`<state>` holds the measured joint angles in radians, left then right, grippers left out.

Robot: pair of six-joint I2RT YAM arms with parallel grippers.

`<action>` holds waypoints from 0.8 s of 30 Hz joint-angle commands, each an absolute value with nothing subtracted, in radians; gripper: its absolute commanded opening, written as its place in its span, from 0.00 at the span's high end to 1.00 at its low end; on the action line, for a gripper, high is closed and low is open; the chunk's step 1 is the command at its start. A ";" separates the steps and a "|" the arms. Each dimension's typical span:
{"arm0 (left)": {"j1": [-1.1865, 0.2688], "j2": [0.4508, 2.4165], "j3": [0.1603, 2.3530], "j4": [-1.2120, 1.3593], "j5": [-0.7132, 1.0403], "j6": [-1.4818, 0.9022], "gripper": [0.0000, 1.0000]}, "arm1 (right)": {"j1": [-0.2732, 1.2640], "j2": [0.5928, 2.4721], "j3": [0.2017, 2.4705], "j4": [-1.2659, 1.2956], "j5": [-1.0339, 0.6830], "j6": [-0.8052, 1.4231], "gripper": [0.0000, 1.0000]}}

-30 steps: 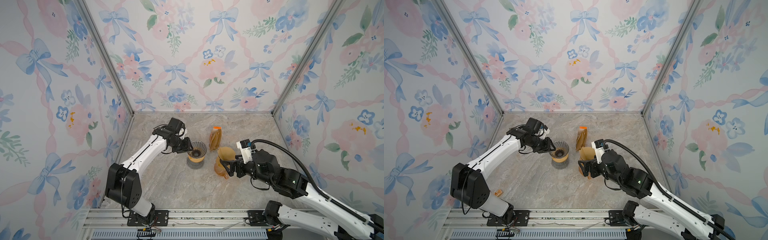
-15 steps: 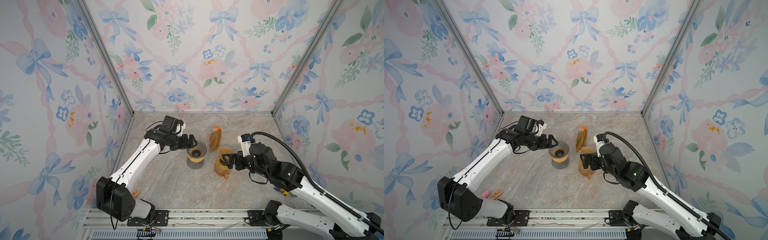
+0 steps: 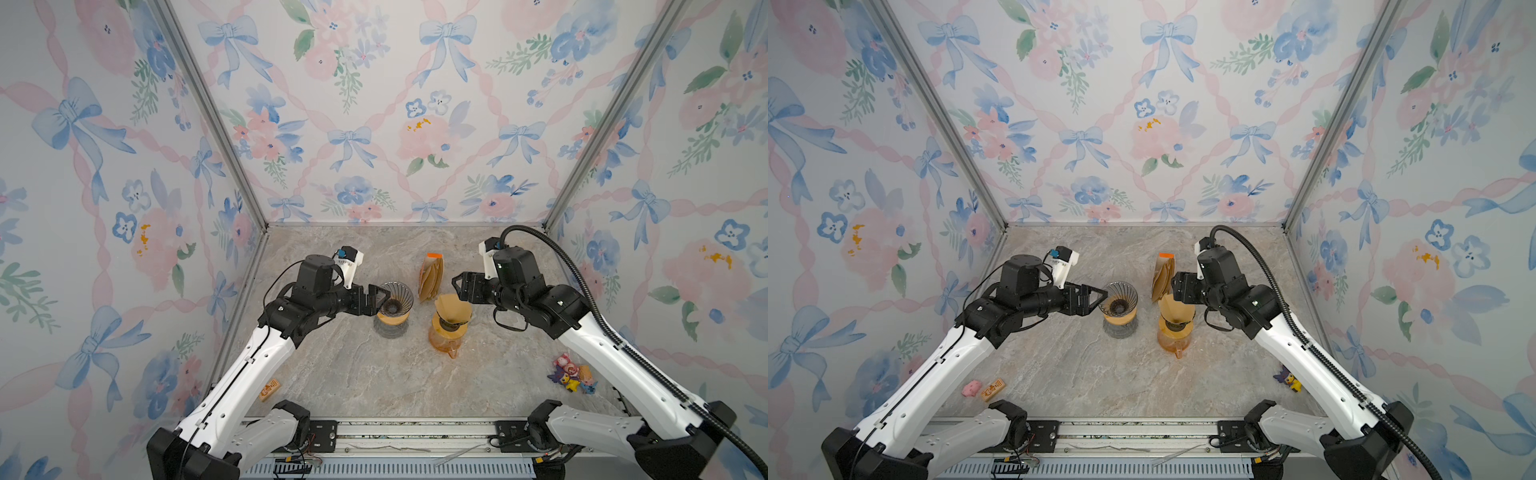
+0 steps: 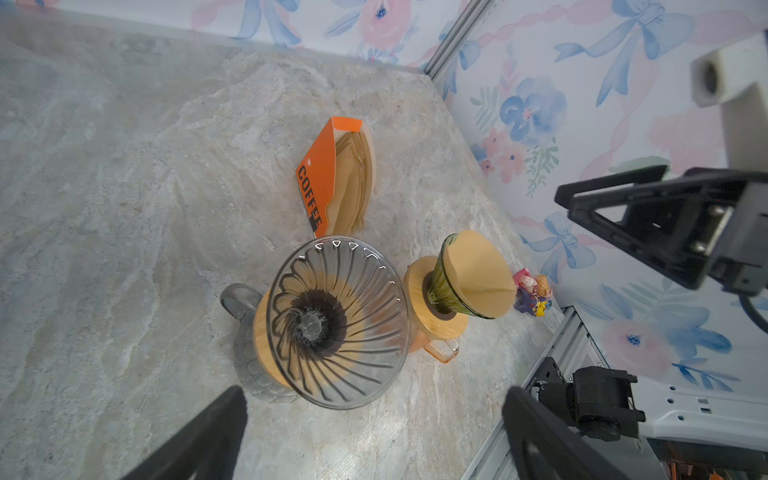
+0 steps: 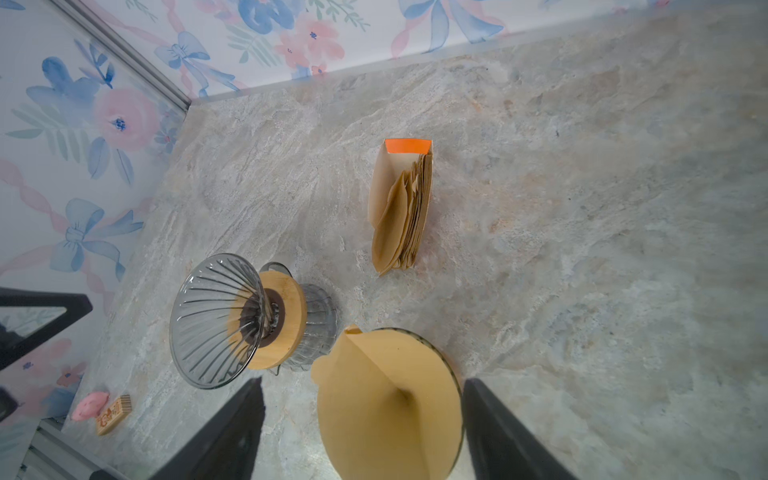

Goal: Place the coffee filter in the dripper
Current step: 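Move the right gripper to the orange COFFEE box while the left holds the dripper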

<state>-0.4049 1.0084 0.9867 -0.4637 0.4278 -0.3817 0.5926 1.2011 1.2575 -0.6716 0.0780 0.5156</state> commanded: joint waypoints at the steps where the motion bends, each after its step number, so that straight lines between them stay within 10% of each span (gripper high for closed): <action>1: -0.400 0.943 0.916 -0.373 0.451 -0.303 0.02 | 0.574 1.270 1.327 -0.716 0.037 0.510 0.32; 24: -0.344 0.782 0.761 -0.201 0.606 -0.298 0.02 | 0.460 1.865 1.697 -0.747 -0.137 0.508 0.65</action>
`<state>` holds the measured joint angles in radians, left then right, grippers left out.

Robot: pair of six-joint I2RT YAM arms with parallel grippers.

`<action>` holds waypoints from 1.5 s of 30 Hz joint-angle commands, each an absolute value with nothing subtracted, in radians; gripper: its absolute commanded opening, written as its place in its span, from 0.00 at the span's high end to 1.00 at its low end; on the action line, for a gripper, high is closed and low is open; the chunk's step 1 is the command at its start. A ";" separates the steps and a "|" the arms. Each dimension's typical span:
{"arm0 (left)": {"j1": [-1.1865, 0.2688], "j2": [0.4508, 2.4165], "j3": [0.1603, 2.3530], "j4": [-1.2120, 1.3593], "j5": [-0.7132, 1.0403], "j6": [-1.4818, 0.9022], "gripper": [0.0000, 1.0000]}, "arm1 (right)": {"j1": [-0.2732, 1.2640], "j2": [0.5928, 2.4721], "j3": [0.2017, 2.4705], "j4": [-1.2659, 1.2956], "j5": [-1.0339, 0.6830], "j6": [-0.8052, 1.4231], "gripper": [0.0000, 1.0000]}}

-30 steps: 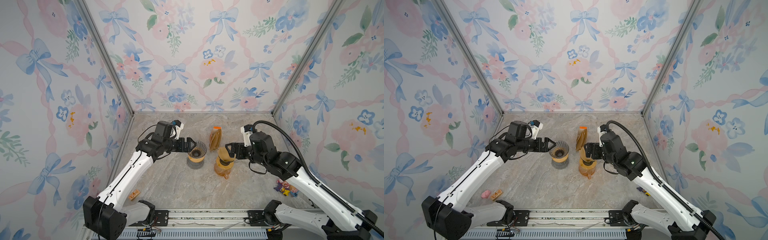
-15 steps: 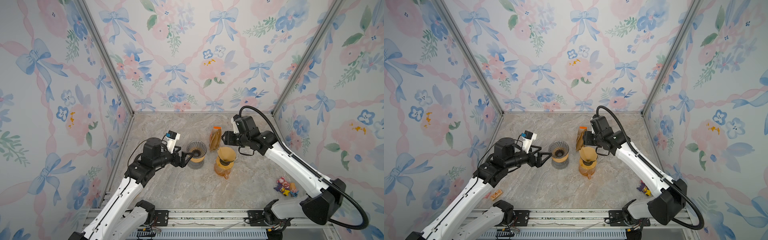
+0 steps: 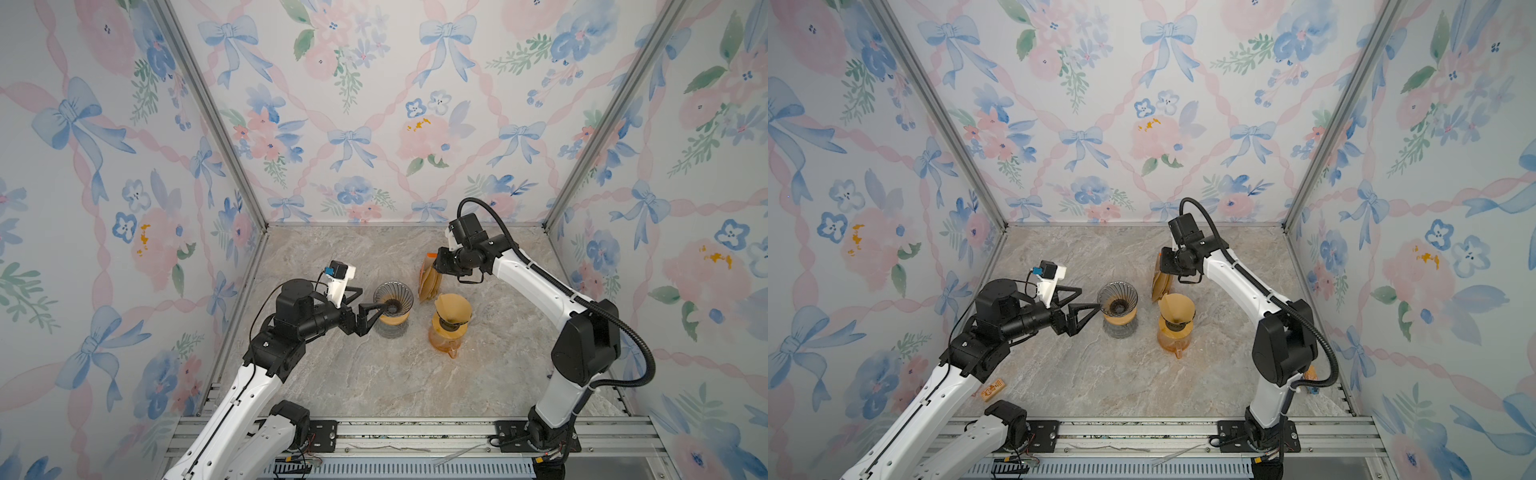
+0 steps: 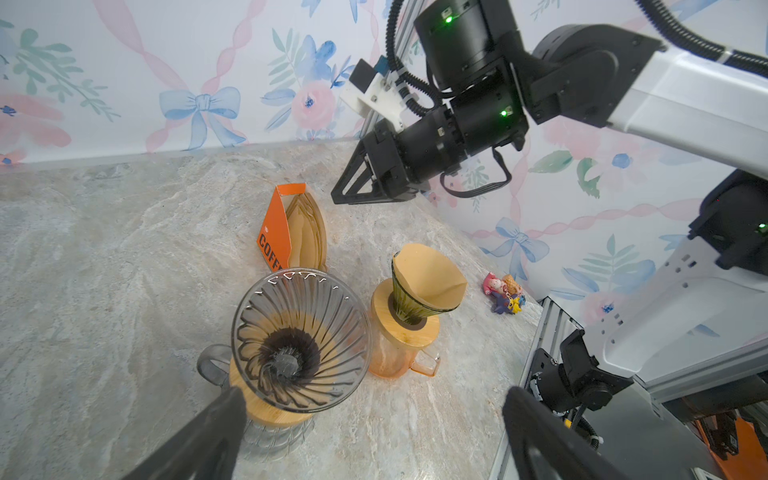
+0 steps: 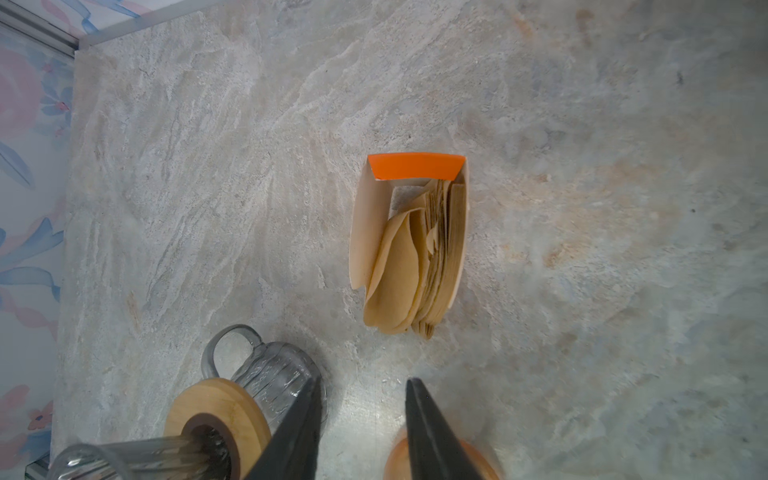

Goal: Place the coffee filter in the dripper
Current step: 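Move the right gripper to the orange COFFEE box while the left holds the dripper, then pinch one paper filter from the COFFEE box with the right gripper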

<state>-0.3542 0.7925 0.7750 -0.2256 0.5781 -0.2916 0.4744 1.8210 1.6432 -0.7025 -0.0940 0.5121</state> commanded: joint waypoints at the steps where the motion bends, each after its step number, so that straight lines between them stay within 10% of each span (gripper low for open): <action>1: -0.342 0.782 0.760 -0.199 0.609 -0.299 0.02 | 0.457 1.882 1.709 -0.751 -0.142 0.508 0.65; 45: -0.325 0.793 0.753 -0.188 0.650 -0.308 0.02 | 0.425 2.126 1.869 -0.757 -0.159 0.484 0.90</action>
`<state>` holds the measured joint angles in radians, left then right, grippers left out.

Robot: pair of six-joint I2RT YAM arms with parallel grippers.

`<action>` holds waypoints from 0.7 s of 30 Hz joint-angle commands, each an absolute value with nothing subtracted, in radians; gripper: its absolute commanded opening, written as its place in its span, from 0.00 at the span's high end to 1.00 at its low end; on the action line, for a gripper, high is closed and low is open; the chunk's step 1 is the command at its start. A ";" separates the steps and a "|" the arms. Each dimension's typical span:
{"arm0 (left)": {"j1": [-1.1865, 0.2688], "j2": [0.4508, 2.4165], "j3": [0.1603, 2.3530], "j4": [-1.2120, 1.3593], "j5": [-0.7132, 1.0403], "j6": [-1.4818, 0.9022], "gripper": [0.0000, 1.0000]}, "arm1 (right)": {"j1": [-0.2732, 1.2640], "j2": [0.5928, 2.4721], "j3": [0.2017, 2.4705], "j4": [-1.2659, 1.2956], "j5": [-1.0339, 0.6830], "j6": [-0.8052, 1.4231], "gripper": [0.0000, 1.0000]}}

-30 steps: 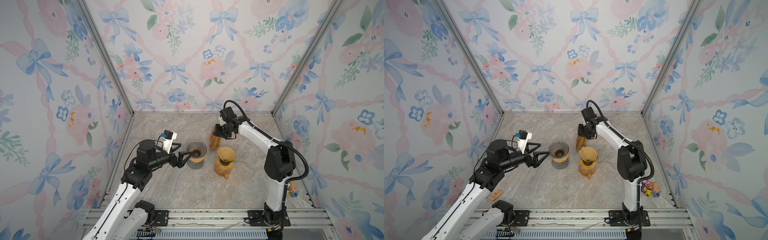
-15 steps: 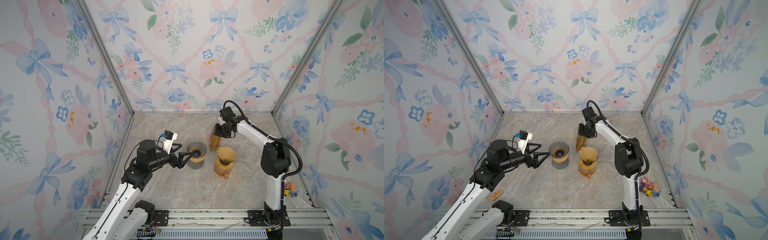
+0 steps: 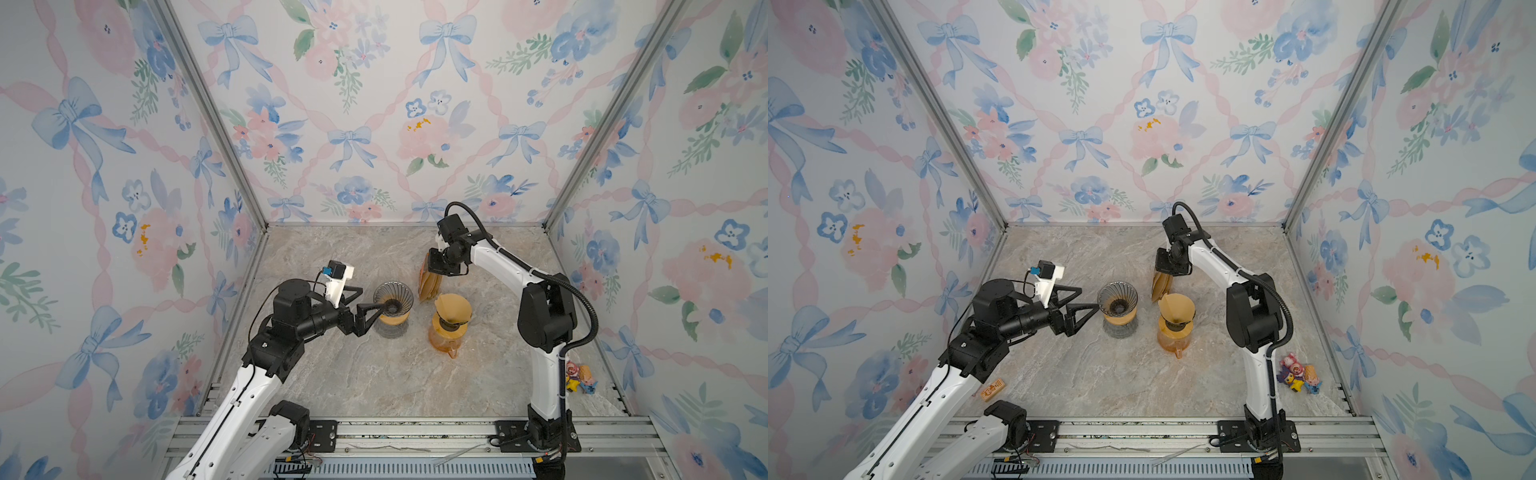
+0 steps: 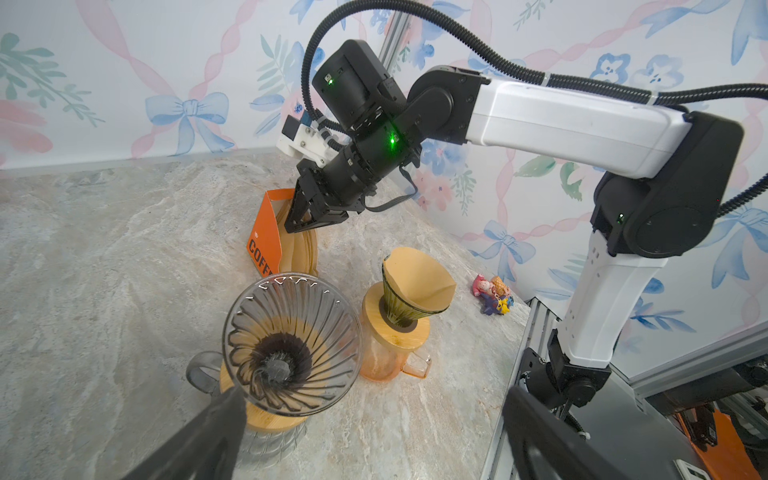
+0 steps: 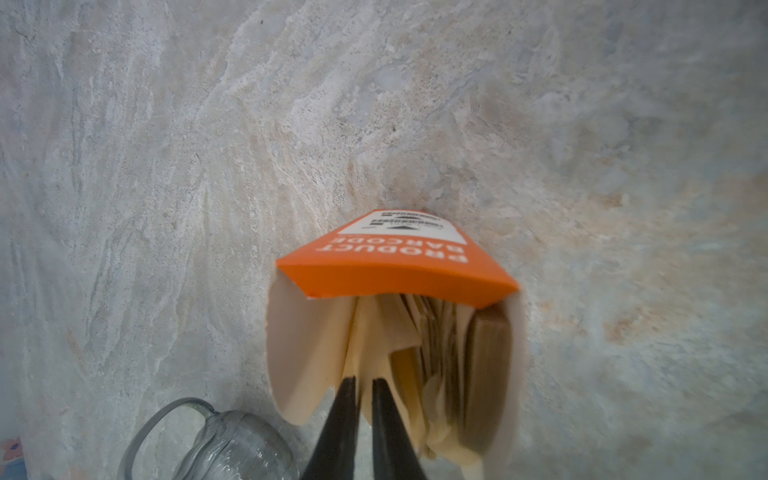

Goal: Place the coffee filter in the dripper
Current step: 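Pinch one paper filter from the COFFEE box with the right gripper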

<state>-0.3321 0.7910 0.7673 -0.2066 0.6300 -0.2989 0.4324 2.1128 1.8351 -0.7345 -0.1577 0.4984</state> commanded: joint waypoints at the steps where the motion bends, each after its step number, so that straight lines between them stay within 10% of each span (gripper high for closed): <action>1: -0.325 0.793 0.753 -0.187 0.650 -0.306 0.02 | 0.425 2.122 1.868 -0.756 -0.159 0.482 0.92; 21: -0.295 0.798 0.752 -0.179 0.677 -0.314 0.02 | 0.426 1.944 1.710 -0.681 -0.169 0.464 1.00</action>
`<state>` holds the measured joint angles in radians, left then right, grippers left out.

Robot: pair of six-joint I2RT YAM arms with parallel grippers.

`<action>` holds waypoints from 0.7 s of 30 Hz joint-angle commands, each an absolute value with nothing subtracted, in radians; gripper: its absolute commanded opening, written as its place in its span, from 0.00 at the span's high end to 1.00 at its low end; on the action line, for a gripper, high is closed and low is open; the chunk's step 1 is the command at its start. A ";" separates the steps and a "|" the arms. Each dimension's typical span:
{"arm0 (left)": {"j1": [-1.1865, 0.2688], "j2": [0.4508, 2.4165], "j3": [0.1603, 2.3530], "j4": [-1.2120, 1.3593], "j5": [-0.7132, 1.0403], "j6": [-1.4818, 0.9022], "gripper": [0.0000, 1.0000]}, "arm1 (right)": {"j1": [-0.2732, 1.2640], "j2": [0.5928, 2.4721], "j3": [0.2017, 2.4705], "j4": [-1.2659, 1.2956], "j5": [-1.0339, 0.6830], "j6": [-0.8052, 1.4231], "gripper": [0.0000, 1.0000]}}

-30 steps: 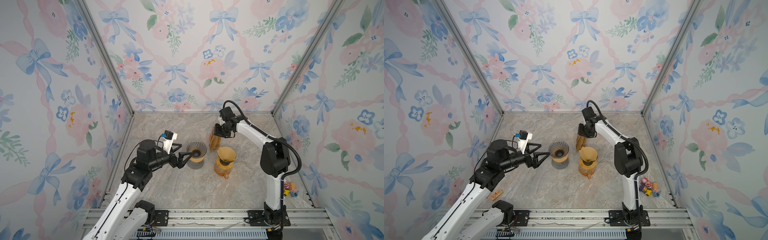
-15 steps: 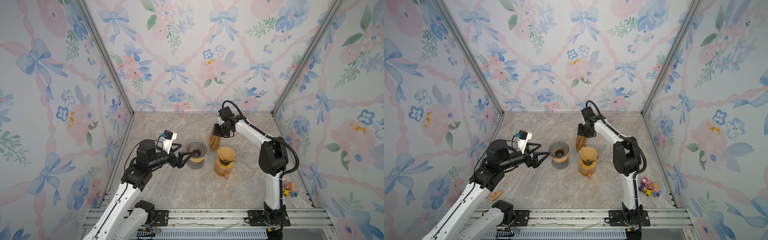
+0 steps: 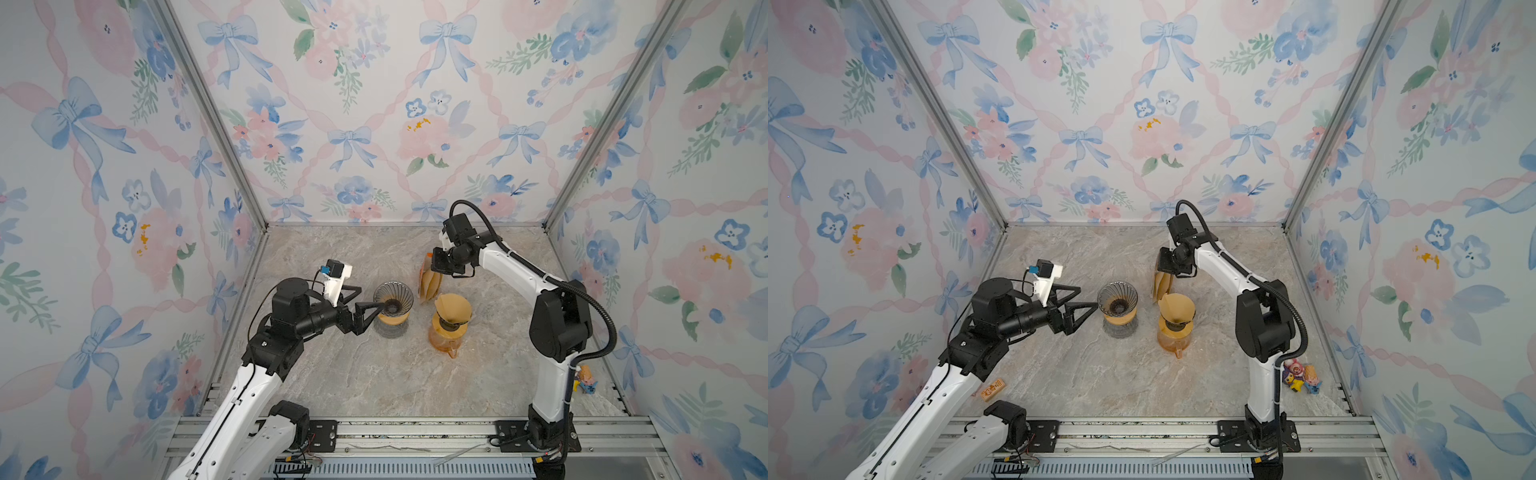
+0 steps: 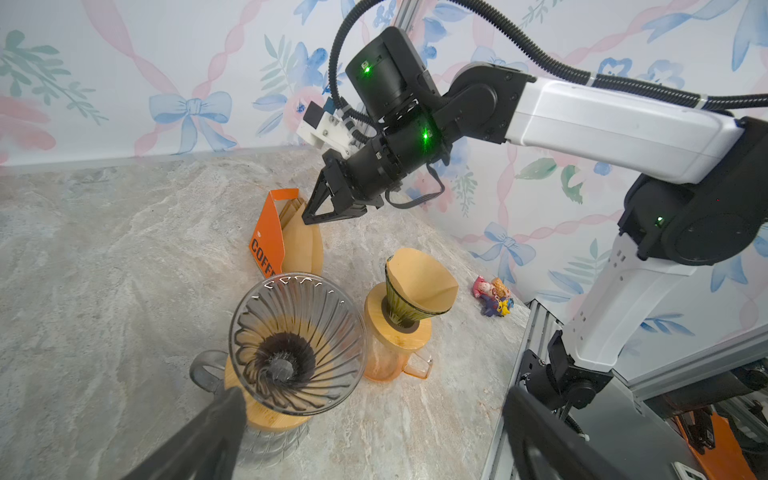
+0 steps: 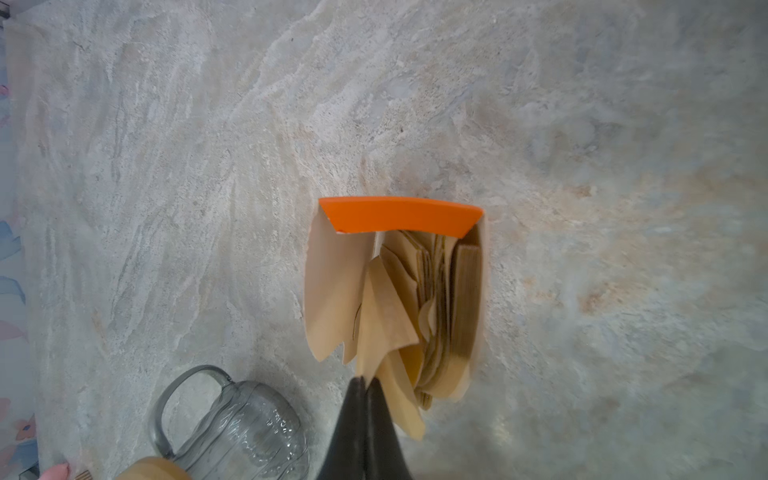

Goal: Place the coffee filter in the dripper
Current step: 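Pinch one paper filter from the COFFEE box with the right gripper, then pull the paper filter out and carry it over the glass dripper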

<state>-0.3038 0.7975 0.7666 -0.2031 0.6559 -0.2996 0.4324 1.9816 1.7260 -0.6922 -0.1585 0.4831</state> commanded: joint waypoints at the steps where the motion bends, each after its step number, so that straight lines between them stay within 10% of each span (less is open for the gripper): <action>1: -0.295 0.799 0.752 -0.176 0.680 -0.314 0.02 | 0.429 1.939 1.712 -0.684 -0.164 0.462 1.00; 21: -0.254 0.832 0.748 -0.151 0.739 -0.322 0.02 | 0.431 1.797 1.749 -0.629 -0.122 0.386 1.00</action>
